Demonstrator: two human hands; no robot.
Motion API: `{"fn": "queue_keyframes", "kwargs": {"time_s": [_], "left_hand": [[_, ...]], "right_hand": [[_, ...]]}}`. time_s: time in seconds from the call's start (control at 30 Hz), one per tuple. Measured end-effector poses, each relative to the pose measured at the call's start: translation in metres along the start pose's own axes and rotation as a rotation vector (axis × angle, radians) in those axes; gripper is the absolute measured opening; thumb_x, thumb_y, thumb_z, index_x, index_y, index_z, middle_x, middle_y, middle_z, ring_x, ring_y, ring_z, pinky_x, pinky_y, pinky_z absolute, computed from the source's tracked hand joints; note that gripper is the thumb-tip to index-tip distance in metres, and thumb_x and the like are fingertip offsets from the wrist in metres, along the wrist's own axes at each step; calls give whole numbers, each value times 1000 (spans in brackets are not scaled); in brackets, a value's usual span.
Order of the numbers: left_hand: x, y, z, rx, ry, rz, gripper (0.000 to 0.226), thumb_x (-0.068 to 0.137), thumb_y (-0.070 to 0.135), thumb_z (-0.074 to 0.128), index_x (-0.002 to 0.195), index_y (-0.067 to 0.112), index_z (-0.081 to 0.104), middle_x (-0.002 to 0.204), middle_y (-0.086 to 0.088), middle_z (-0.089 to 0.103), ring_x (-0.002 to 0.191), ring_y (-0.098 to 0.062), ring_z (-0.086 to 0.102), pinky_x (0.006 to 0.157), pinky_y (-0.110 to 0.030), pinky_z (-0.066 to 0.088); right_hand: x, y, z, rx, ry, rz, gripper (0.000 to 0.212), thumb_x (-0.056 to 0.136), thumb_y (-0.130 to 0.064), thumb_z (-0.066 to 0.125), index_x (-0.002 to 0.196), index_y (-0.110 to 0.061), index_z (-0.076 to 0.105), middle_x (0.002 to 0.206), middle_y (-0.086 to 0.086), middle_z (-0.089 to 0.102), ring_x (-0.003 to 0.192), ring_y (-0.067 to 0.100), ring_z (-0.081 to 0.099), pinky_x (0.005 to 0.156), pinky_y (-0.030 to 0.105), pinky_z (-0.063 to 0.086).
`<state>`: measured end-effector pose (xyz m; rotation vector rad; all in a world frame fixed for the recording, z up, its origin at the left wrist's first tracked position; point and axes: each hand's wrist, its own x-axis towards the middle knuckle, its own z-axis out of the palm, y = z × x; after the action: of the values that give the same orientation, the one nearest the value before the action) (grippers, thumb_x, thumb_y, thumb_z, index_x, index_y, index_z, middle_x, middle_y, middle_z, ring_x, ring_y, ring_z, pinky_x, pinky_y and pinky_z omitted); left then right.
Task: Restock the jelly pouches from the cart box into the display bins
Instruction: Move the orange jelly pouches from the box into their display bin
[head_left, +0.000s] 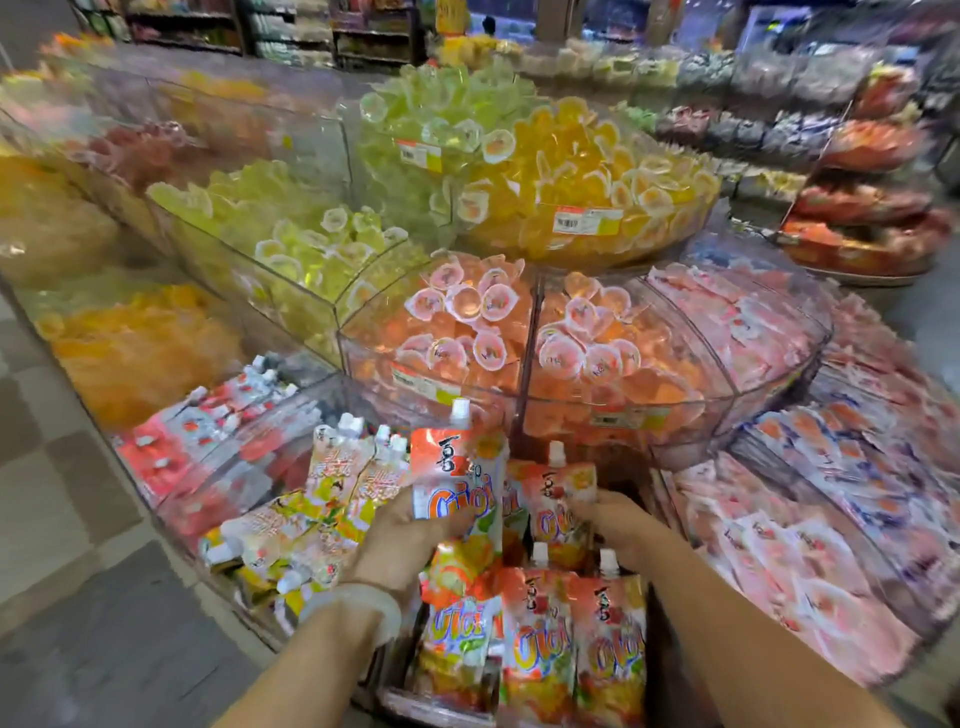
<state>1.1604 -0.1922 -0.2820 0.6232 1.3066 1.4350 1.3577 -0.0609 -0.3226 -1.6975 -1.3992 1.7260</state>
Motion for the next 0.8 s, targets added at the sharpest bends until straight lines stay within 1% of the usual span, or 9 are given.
{"fn": "queue_keyframes", "kwargs": {"time_s": [0.1,0.2,0.3,0.4,0.6,0.63,0.7,0.73,0.8], "left_hand": [[14,-1,1,25,-31,-21,37,58,0,79,92,12,70,85,-11,74,72,-23,67,69,-31,55],[17,0,4,58,-38,-37,30,74,-6,70,101,7,69,93,-13,74,81,-25,69,76,-36,56],[18,2,9,50,-35,-43,27,78,-9,65,99,7,68,89,-12,74,76,-26,70,72,-37,58],[21,2,13,33,-34,-54,26,77,-9,65,99,5,68,86,-13,75,70,-24,71,63,-33,58],[25,-4,27,71,-49,-52,26,77,-11,65,95,9,68,81,-7,75,69,-21,71,69,-35,58],[25,-5,29,77,-44,-57,26,77,-10,65,94,9,68,81,-7,75,70,-22,71,70,-35,57],[28,-8,33,94,-41,-72,25,78,-8,66,98,6,68,87,-11,74,77,-27,70,75,-38,56],[30,-9,35,120,-46,-75,26,79,-6,67,102,3,67,91,-14,73,83,-30,69,79,-40,56],[34,-11,44,171,-78,-83,26,81,-1,68,107,2,65,96,-17,71,86,-34,66,78,-40,55]], "right_hand": [[13,-2,3,-89,-48,62,30,97,-25,51,124,-13,54,121,4,55,117,23,51,98,37,39],[18,-9,4,-46,-62,116,14,98,-20,50,106,-13,59,107,4,62,88,18,59,81,38,49],[19,-10,-1,14,-70,96,15,97,-17,51,104,-11,63,108,11,66,91,24,62,71,36,52],[18,-7,-1,64,-35,113,18,96,-13,51,111,-8,61,113,14,65,100,29,60,78,41,51],[17,-18,1,-52,79,190,33,95,-13,47,126,0,48,111,17,60,90,28,58,84,38,52],[13,-24,0,-116,96,169,32,96,-14,44,123,2,44,102,14,58,83,25,55,83,33,51],[-4,-41,-4,-282,119,76,16,99,-15,41,109,-3,44,83,9,49,65,17,42,62,25,40],[-11,-48,-7,-313,143,-1,14,99,-19,41,101,-6,47,83,9,50,63,16,42,58,23,37],[-26,-64,-15,-232,137,-186,24,99,-30,44,90,-12,56,96,9,62,80,18,58,71,25,46]]}}
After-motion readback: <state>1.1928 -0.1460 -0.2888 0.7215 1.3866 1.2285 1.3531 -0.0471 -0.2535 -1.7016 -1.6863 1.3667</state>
